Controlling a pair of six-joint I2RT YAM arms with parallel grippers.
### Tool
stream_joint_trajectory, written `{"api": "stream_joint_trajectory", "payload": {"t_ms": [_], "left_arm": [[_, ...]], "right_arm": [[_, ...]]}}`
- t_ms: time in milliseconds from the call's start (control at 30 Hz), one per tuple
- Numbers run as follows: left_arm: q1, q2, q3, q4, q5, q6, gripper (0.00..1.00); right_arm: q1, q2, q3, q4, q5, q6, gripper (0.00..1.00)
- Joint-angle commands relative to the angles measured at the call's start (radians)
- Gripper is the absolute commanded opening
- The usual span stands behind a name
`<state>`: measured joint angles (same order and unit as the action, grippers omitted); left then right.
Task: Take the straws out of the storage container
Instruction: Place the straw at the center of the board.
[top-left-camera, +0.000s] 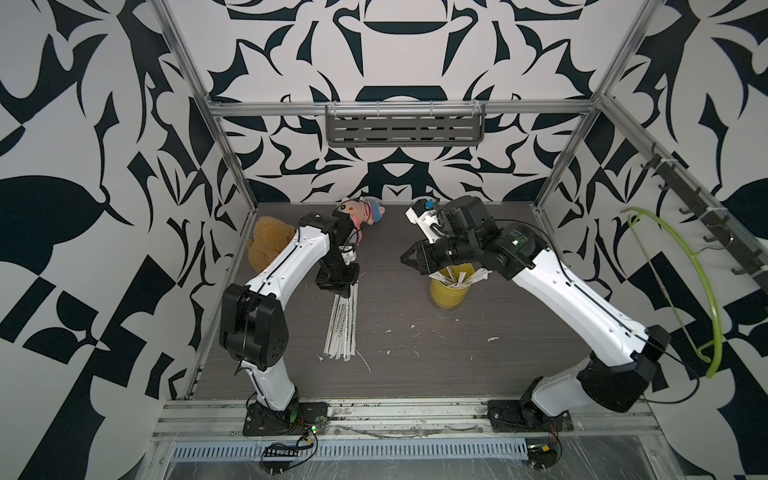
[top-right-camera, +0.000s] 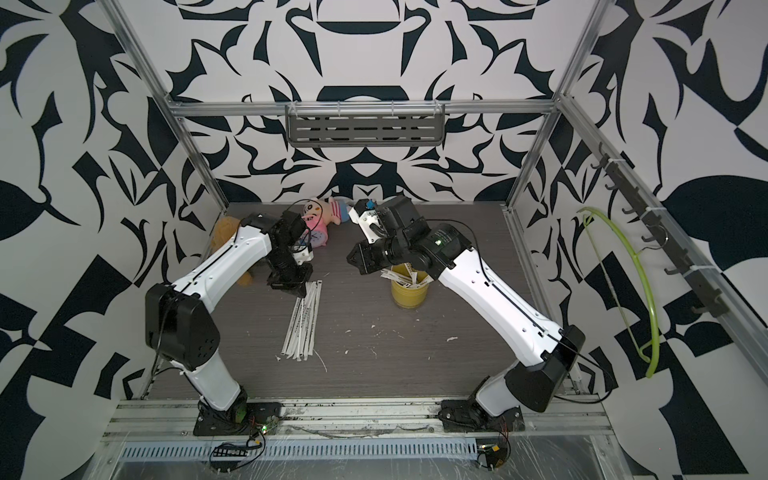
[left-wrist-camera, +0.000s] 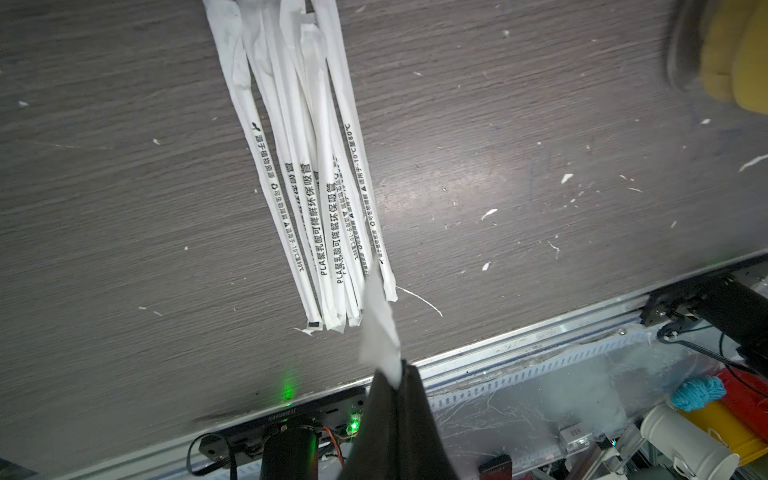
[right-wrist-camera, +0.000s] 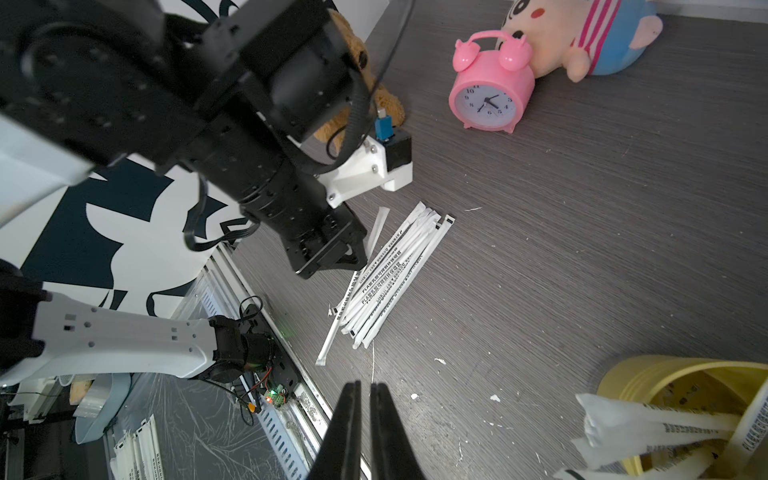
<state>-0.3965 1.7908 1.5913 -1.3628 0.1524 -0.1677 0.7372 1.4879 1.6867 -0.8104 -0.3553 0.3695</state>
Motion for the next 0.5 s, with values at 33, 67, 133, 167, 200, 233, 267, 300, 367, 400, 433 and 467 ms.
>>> {"api": "stream_joint_trajectory", "payload": {"t_ms": [33,67,133,167,200,233,267,300,367,400,433,467], "left_arm": [[0.011,0.081,0.061,-0.031,-0.016,0.03,0.0],[0.014,0.104,0.072,-0.034,-0.019,0.033,0.0],[0.02,0.136,0.086,-0.032,-0.024,0.038,0.0],[0.026,0.151,0.093,-0.03,-0.028,0.041,0.0],[0.032,0.164,0.099,-0.029,-0.027,0.041,0.0],[0.037,0.176,0.107,-0.029,-0.026,0.044,0.0],[0.04,0.193,0.117,-0.032,-0.033,0.048,0.0],[0.042,0.211,0.128,-0.037,-0.041,0.054,0.0],[0.044,0.243,0.146,-0.058,-0.06,0.063,0.0],[0.044,0.256,0.152,-0.065,-0.065,0.067,0.0],[0.046,0.262,0.153,-0.064,-0.065,0.071,0.0],[0.047,0.269,0.156,-0.06,-0.057,0.074,0.0]], "right_arm": [[0.028,0.0,-0.026,0.017,-0.01,0.02,0.12],[0.038,0.011,-0.028,0.019,-0.01,0.021,0.12],[0.056,0.031,-0.031,0.024,-0.01,0.023,0.13],[0.064,0.037,-0.035,0.033,-0.01,0.028,0.13],[0.071,0.043,-0.038,0.043,-0.011,0.031,0.13],[0.076,0.047,-0.039,0.05,-0.011,0.033,0.14],[0.08,0.055,-0.039,0.057,-0.011,0.034,0.15],[0.083,0.061,-0.037,0.059,-0.01,0.036,0.15],[0.086,0.075,-0.029,0.056,-0.01,0.035,0.16],[0.086,0.08,-0.027,0.056,-0.009,0.034,0.16],[0.087,0.081,-0.028,0.056,-0.007,0.034,0.16],[0.086,0.083,-0.03,0.057,-0.004,0.033,0.16]]}}
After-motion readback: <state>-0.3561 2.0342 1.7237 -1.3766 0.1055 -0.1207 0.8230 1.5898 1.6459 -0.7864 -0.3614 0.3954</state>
